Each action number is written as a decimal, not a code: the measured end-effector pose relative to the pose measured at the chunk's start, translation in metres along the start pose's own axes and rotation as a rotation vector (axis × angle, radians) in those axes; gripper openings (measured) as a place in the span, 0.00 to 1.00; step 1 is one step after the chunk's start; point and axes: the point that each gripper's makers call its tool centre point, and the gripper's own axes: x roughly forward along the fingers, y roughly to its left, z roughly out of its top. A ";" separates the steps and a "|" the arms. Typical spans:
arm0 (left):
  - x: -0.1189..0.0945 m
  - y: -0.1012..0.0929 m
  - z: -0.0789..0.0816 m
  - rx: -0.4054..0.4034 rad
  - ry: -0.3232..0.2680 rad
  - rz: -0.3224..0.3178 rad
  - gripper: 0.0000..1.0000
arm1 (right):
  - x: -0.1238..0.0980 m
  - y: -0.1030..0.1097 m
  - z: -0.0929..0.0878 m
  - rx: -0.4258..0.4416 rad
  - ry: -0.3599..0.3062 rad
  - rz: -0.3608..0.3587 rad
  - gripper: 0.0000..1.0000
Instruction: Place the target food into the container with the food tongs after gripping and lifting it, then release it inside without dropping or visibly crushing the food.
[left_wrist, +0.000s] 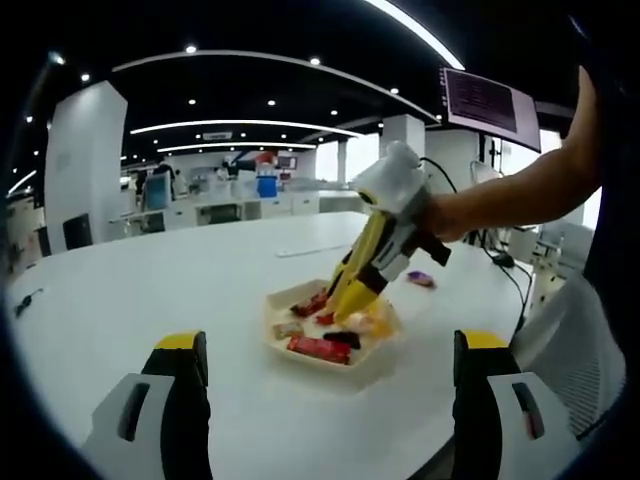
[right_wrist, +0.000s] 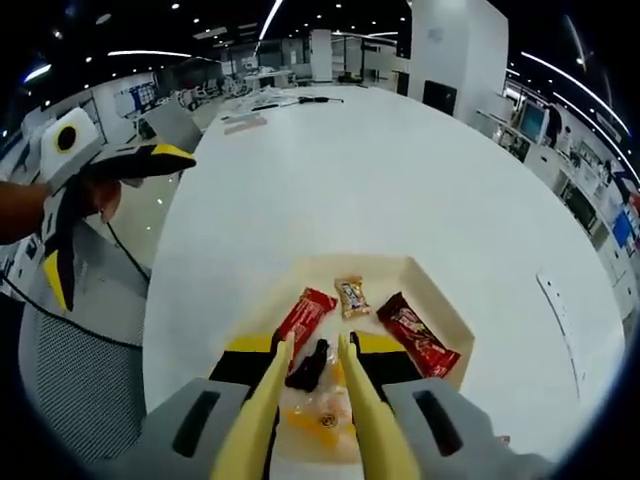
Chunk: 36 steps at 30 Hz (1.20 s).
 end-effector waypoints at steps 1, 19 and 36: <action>-0.001 0.000 0.004 -0.005 -0.011 -0.004 0.99 | -0.002 0.000 0.000 -0.003 -0.002 0.001 0.27; 0.018 -0.009 0.000 0.092 0.040 -0.102 0.99 | -0.032 -0.017 0.000 0.014 -0.051 -0.033 0.28; 0.041 0.001 -0.033 0.094 0.112 -0.112 0.99 | -0.053 -0.026 -0.005 0.015 -0.115 -0.058 0.28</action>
